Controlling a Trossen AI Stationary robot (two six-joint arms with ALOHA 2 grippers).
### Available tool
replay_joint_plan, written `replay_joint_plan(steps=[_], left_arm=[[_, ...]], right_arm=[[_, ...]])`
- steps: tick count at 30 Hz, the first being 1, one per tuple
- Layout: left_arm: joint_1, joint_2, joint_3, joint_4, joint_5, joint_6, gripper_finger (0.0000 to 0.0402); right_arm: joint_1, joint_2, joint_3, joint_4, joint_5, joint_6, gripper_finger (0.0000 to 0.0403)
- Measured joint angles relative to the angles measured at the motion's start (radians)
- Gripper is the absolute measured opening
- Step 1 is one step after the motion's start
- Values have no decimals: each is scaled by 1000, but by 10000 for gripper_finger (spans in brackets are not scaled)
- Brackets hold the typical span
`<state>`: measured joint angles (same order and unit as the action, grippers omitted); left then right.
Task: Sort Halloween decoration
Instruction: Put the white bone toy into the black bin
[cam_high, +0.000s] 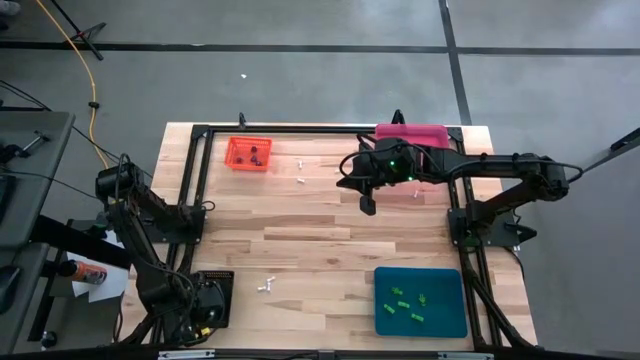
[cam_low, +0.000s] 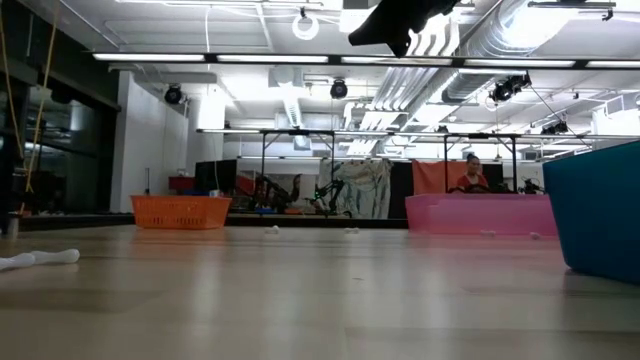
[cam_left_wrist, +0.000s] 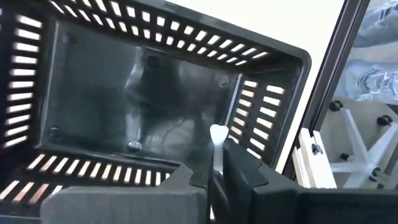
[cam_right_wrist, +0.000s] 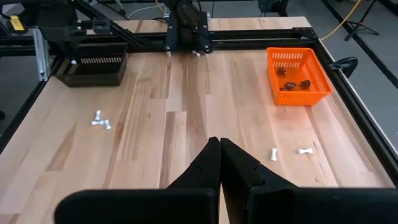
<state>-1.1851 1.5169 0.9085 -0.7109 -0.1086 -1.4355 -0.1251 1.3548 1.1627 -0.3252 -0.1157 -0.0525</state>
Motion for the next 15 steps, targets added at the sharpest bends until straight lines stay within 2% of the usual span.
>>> replay_joint_plan(steps=[7, 15], left_arm=[[3, 0, 0, -3, 1, 27, 52], [45, -29, 7, -48, 18, 63, 135]], right_arm=[[1, 0, 0, 0, 0, 0, 0], [1, 0, 0, 0, 0, 0, 0]])
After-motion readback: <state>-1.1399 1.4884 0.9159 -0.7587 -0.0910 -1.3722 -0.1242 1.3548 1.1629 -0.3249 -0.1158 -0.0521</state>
